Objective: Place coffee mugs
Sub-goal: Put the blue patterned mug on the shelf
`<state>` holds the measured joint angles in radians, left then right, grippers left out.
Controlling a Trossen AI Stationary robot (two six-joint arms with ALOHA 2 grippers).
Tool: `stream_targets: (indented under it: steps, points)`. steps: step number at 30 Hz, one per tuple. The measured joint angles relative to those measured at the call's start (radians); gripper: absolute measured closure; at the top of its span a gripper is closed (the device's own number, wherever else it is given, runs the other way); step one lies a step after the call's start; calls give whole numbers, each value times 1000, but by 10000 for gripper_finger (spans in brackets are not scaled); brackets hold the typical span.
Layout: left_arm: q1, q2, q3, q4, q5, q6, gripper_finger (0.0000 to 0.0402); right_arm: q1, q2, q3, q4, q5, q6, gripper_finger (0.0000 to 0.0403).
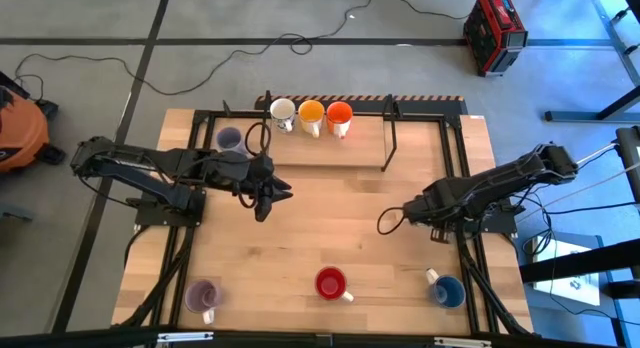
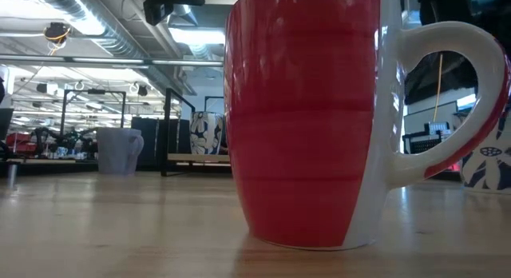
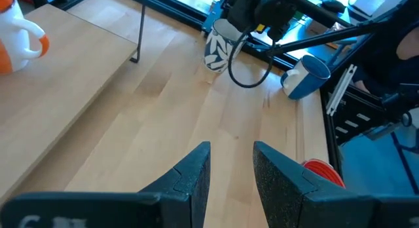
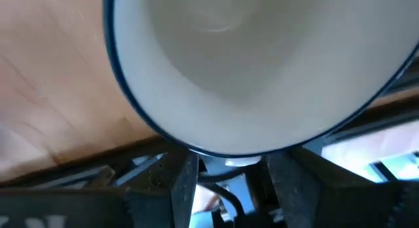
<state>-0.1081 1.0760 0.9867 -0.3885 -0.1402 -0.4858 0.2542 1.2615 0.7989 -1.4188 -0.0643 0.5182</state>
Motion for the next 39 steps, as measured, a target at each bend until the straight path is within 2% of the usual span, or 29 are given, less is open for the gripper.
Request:
stream_targets:
  steps: [11, 23, 26, 32, 34, 39]
  points:
    - [0, 0, 0, -19, 8, 0, 292, 0, -1, 9, 279, -7, 13, 265]
    - [0, -2, 0, -29, 36, 22, 292, 0, -1, 9, 509, 65, 164, 269]
    - [1, -22, 1, -22, 76, 50, 292, -8, -1, 9, 480, 42, 213, 254]
    - [1, -82, 1, -25, 92, 83, 292, 10, -28, 16, 436, -60, 320, 189]
    - [1, -98, 1, -27, 93, 96, 292, 70, -41, 11, 443, 17, 369, 175]
    - [1, -112, 1, -27, 91, 103, 292, 215, -34, -32, 570, 293, 401, 163]
